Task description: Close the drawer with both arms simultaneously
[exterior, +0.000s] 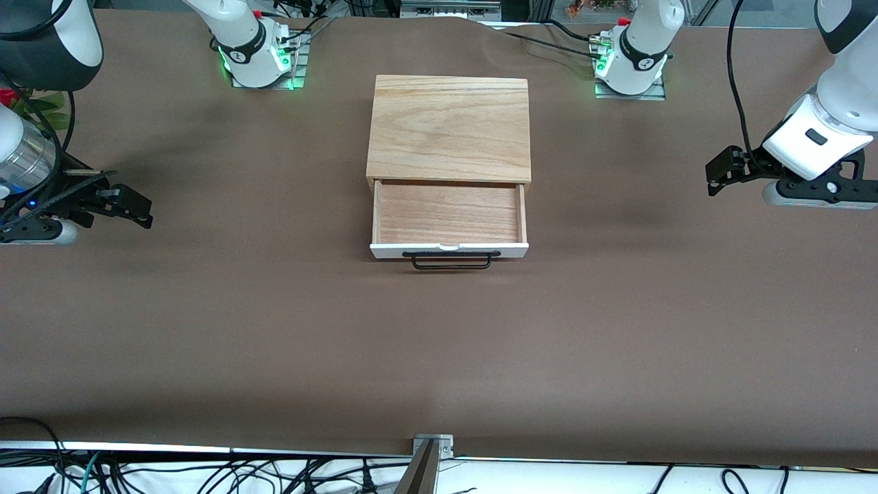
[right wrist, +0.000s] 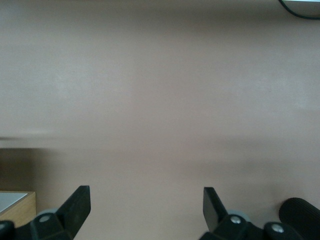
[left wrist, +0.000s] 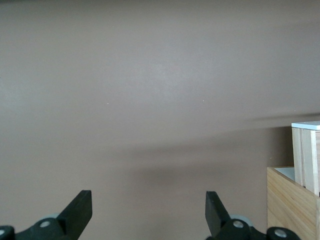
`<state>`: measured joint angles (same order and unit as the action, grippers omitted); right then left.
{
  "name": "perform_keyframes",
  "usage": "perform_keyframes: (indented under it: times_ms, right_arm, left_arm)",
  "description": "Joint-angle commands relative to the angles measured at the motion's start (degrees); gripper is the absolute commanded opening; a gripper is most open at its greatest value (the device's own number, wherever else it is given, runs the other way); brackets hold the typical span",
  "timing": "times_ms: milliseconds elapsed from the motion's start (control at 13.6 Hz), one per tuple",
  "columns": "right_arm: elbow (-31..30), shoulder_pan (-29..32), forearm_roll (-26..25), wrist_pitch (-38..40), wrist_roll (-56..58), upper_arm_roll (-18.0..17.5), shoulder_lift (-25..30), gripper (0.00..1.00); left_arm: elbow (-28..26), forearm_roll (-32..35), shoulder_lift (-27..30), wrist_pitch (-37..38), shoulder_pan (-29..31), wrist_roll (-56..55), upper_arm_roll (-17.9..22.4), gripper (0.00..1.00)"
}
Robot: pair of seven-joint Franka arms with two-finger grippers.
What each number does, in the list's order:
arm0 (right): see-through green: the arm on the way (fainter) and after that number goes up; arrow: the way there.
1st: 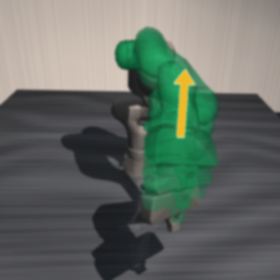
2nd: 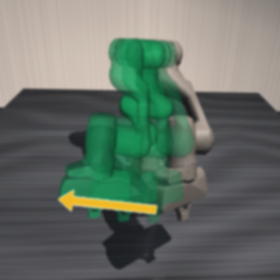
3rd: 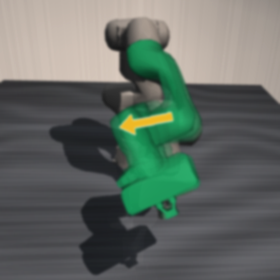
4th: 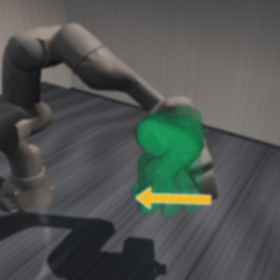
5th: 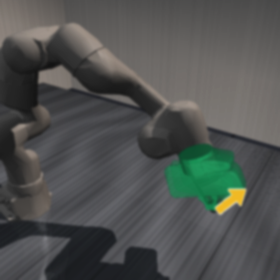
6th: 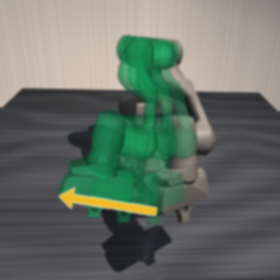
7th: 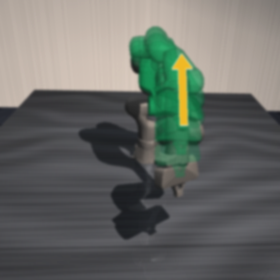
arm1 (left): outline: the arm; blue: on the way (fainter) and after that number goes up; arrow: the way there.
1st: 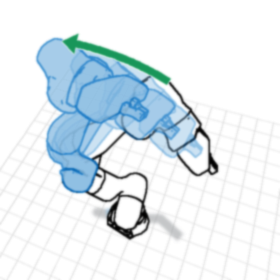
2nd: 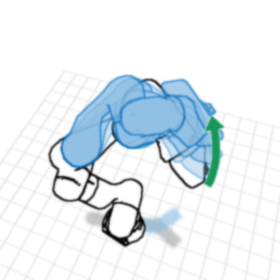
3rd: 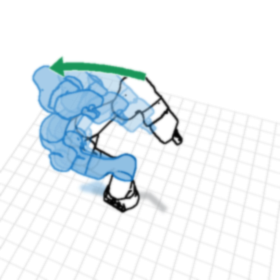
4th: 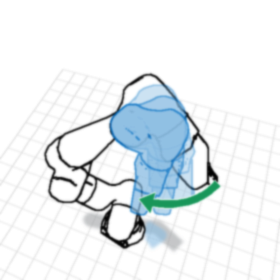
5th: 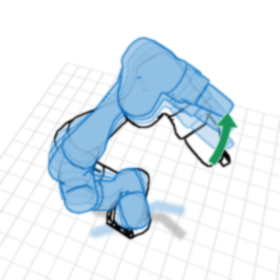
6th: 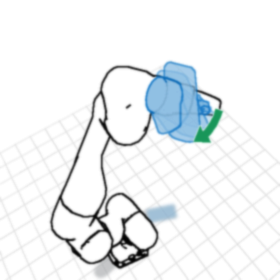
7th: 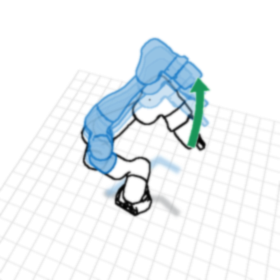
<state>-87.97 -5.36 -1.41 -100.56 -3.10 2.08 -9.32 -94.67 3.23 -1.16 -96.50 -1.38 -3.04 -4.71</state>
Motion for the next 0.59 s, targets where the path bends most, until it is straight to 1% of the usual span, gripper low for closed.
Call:
perform_keyframes:
  times_ms: [0,147,293,367,513]
  right_arm:
    - [-0.10,0.17,0.00,-0.34,0.20,-0.15,0.01,1.00]
    - [0.86,-0.09,0.00,-0.78,0.20,-0.50,-1.22,1.00]
    - [2.53,-0.88,1.31,-0.69,0.29,-0.58,-3.50,1.00]
    - [2.54,-1.14,3.06,-0.78,0.20,-0.58,-4.03,1.00]
    - [2.54,-2.28,8.07,-2.79,0.20,-0.58,-7.01,1.00]
  left_arm:
    - [-0.07,-1.39,0.72,0.78,0.50,1.45,-0.30,1.00]
    - [-0.07,-1.39,0.81,1.31,0.50,1.45,-0.30,1.00]
    - [-0.07,-1.39,0.72,1.31,0.50,1.45,-0.30,1.00]
    - [-0.07,-1.39,0.81,1.31,0.50,1.45,-0.30,1.00]
    - [-0.07,-1.47,0.72,1.31,0.59,1.37,-0.30,1.00]
